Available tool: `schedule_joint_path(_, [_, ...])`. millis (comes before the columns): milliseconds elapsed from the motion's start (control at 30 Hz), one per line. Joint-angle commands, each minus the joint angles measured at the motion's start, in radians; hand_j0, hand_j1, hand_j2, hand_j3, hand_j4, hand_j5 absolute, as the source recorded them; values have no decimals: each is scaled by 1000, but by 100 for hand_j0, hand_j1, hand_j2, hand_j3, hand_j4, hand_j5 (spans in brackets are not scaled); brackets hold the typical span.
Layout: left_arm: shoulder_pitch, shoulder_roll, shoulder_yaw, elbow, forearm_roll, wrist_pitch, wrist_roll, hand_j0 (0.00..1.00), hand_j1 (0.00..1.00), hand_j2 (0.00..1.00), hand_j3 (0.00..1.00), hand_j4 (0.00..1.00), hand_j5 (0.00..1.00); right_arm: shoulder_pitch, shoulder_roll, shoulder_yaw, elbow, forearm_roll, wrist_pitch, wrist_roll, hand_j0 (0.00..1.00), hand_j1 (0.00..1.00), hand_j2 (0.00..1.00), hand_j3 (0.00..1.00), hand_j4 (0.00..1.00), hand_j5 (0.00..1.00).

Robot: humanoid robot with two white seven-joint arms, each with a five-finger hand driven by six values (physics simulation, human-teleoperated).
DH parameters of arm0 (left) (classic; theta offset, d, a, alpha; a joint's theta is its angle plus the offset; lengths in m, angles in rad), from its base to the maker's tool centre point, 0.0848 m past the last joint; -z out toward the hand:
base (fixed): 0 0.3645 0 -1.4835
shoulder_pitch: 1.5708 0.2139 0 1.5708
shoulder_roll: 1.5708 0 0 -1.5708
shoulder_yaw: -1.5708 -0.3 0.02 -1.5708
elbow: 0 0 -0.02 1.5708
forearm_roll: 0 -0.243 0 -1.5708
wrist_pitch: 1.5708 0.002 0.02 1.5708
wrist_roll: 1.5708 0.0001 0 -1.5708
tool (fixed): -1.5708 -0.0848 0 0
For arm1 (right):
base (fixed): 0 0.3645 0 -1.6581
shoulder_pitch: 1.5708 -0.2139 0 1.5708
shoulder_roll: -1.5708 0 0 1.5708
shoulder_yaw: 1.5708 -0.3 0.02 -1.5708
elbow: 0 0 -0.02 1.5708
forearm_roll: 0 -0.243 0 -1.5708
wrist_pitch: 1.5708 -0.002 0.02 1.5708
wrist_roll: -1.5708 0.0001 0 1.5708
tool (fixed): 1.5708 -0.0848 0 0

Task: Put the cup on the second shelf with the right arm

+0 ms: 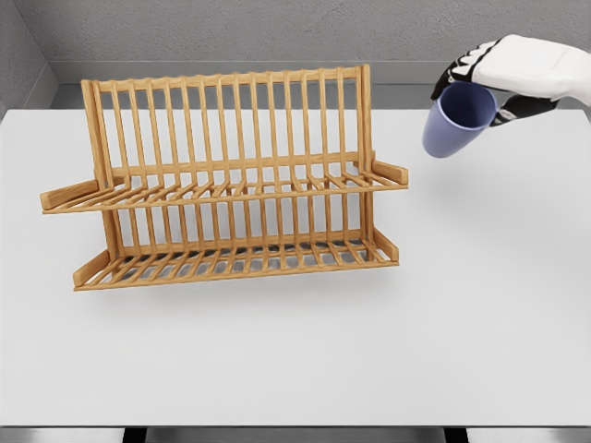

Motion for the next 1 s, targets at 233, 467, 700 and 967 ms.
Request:
schedule_joint_path(233, [0, 0, 0, 0, 0, 0, 0, 100, 100, 100, 100, 100, 100, -6, 1, -2, -149, -6, 4, -1, 63, 63, 63, 63, 63, 63])
schedule_joint_path(467, [0, 0, 0, 0, 0, 0, 0, 100, 100, 100, 100, 100, 100, -12, 19, 0, -206, -6, 4, -1, 63, 63, 63, 63, 63, 63])
schedule_joint_path(700, [0, 0, 0, 0, 0, 0, 0, 100, 100, 100, 100, 100, 100, -18, 32, 0, -261, -8, 4, -1, 63, 63, 63, 63, 63, 63])
schedule_joint_path(967, [0, 0, 0, 0, 0, 0, 0, 100, 100, 100, 100, 100, 100, -17, 64, 14, -293, -9, 4, -1, 64, 64, 64, 64, 64, 64])
